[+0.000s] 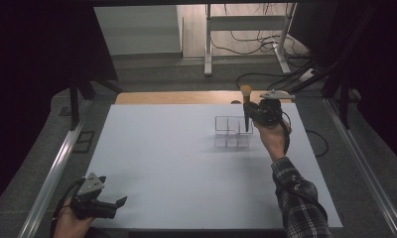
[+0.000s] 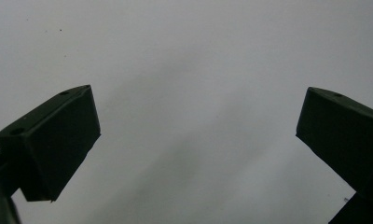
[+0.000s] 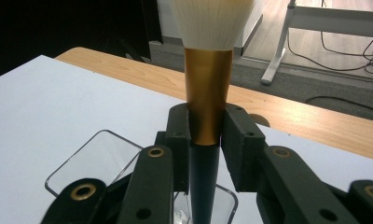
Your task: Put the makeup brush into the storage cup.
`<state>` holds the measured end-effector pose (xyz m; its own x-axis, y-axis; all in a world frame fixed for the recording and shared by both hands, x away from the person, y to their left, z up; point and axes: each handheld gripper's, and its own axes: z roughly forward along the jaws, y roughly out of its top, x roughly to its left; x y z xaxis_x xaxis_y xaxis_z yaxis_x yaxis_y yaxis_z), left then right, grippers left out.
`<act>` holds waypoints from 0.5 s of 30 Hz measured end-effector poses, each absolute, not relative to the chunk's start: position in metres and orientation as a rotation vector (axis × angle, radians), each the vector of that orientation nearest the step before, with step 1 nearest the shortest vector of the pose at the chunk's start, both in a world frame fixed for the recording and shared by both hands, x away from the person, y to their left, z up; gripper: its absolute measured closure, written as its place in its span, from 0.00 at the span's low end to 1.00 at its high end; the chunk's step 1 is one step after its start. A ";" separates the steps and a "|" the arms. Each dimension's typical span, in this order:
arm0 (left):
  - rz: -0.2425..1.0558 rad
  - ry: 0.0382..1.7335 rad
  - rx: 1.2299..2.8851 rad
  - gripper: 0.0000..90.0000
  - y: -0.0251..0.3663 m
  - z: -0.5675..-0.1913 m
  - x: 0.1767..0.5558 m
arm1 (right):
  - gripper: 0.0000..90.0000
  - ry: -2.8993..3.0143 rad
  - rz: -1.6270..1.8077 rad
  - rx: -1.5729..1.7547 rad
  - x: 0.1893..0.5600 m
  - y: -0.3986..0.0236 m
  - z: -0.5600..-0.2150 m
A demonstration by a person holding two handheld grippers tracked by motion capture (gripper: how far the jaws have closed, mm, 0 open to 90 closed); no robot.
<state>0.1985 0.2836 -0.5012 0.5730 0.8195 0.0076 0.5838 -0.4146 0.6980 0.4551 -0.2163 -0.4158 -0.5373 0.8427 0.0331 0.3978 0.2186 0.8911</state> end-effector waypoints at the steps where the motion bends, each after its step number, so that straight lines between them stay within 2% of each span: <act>1: 0.463 1.114 2.148 0.00 0.284 -0.501 0.199 | 0.81 2.036 1.274 1.145 0.455 -0.216 -0.418; 15: 0.463 1.114 2.149 0.00 0.283 -0.501 0.198 | 0.81 2.053 1.266 1.159 0.451 -0.217 -0.430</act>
